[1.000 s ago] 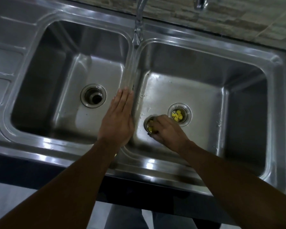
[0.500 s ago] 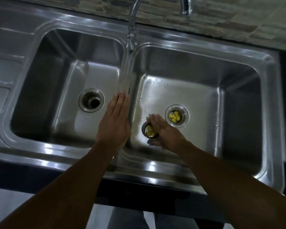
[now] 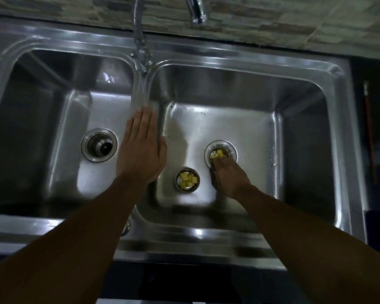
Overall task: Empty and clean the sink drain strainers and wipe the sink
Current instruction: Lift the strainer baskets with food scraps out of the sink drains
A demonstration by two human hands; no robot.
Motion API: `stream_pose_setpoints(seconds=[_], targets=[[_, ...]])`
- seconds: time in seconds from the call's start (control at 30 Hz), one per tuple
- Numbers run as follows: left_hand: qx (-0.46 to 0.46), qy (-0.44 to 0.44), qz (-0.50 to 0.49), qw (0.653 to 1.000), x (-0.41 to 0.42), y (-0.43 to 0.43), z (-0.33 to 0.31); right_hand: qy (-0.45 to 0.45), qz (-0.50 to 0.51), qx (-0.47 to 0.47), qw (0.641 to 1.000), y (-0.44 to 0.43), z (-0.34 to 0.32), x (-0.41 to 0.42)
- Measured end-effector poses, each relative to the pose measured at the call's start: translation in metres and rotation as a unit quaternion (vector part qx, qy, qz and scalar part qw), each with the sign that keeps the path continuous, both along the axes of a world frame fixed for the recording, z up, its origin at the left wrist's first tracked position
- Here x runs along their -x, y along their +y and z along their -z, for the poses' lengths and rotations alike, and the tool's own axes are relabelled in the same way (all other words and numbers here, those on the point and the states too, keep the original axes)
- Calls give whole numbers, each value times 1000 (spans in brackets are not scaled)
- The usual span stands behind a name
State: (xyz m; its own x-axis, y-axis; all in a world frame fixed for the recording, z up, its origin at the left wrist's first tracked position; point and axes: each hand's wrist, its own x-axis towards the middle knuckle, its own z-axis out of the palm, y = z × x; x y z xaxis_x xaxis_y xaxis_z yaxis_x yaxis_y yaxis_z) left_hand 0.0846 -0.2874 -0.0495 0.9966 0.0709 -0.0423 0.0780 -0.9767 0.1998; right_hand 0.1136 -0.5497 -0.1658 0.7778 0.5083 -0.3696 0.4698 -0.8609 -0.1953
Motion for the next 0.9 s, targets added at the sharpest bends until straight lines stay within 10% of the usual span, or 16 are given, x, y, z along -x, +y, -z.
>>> stream_pose_setpoints(seconds=[0.9], targets=[[-23, -2, -5, 1000, -2, -2, -3, -83, 63, -53, 993, -10, -2, -12]])
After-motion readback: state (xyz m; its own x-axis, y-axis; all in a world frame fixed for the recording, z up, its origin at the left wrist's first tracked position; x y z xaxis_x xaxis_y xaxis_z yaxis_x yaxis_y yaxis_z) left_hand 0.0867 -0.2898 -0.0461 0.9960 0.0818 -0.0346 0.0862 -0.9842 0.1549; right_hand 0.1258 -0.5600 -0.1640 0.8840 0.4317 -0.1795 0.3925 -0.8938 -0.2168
